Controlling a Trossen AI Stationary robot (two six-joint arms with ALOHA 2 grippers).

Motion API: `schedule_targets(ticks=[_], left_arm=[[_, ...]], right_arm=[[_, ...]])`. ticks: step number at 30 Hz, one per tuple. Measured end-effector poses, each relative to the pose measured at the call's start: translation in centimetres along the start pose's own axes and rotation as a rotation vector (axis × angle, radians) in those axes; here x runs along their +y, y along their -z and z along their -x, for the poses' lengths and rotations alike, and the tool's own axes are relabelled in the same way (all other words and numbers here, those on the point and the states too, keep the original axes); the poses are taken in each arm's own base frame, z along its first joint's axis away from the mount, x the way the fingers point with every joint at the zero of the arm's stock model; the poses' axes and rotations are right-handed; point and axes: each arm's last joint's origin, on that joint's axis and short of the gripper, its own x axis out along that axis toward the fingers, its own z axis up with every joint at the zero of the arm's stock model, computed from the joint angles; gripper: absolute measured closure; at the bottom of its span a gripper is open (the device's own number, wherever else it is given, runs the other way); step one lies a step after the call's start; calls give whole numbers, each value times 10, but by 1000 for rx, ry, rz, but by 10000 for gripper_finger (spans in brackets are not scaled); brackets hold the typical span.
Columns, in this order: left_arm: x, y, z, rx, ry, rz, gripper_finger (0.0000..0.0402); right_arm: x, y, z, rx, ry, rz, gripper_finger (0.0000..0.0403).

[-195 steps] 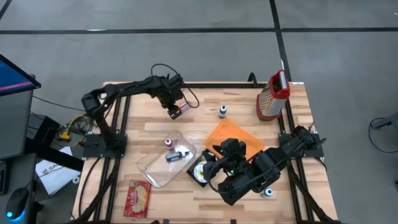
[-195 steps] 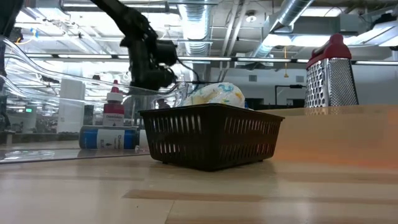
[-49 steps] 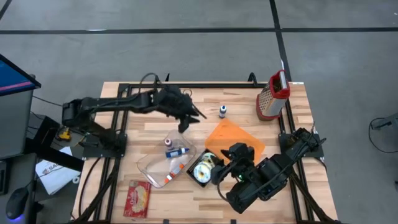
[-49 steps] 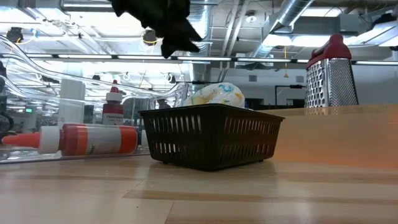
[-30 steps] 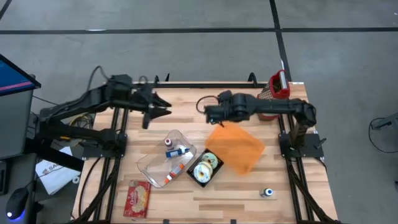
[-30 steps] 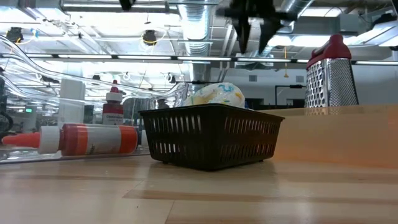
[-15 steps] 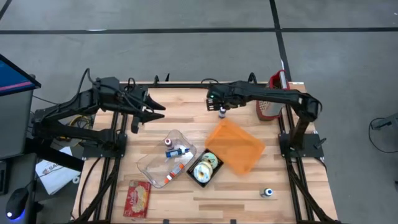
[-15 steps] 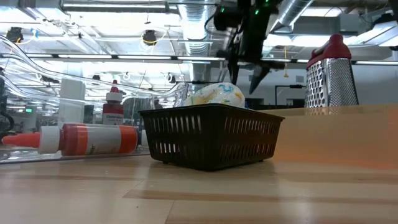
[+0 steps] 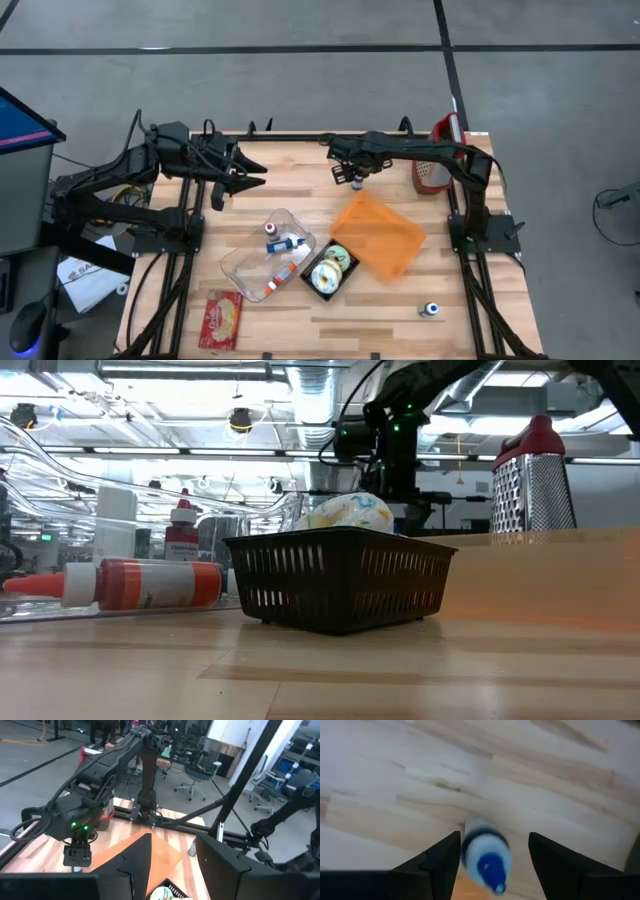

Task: Pick & Place Food Item
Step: Put the top blue food coloring bottle into the transparent bin

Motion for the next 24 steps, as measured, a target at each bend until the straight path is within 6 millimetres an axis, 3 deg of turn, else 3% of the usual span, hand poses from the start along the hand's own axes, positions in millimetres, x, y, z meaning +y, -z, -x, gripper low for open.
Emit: schedule_targets(ticks=[4, 9, 19, 24], left_arm=[[0, -2, 0, -23, -7, 18, 252], [0, -2, 0, -31, -24, 44, 252], [1, -3, 0, -32, -28, 73, 252], [1, -2, 0, -32, -28, 85, 252]], right_arm=[[-4, -6, -1, -18, 3, 19, 189], [-5, -8, -1, 3, -28, 26, 234], [3, 0, 2, -20, -30, 71, 305], [6, 4, 5, -48, -3, 91, 360]])
